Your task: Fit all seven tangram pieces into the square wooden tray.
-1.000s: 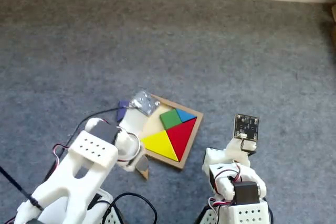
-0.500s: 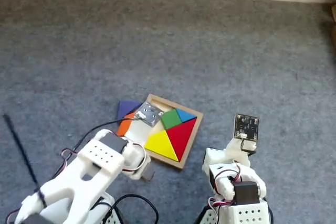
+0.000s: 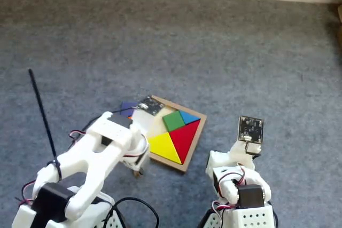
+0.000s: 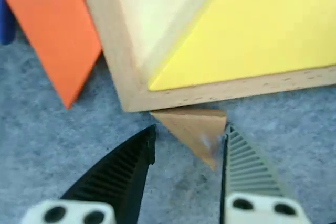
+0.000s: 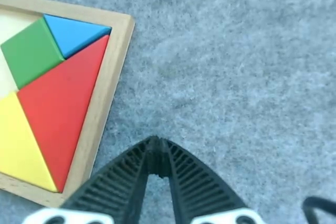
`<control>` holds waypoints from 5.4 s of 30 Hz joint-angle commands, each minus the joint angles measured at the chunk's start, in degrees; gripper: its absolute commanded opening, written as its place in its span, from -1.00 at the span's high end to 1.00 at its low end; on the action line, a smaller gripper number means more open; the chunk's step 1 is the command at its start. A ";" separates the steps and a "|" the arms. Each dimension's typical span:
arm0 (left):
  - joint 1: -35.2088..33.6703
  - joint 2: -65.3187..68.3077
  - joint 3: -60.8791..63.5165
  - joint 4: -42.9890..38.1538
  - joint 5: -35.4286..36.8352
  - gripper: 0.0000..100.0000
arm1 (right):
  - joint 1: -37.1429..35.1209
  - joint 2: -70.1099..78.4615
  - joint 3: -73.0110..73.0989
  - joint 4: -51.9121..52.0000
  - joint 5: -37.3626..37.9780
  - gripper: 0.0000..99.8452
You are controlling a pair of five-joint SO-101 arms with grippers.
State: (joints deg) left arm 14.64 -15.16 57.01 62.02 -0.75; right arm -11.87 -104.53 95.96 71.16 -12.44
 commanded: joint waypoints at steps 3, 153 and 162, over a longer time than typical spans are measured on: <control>-7.78 -5.67 1.89 0.00 -5.10 0.64 | -0.22 -1.19 8.66 0.48 -0.53 0.99; -21.32 22.37 -28.97 4.04 1.49 0.53 | -0.48 -1.19 8.75 0.48 -0.53 0.99; -20.88 22.29 -29.41 6.15 -0.53 0.52 | -0.48 -1.19 8.75 0.48 -0.53 0.99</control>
State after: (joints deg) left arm -7.34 7.43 29.41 67.38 0.13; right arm -11.87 -104.53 95.96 71.16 -12.44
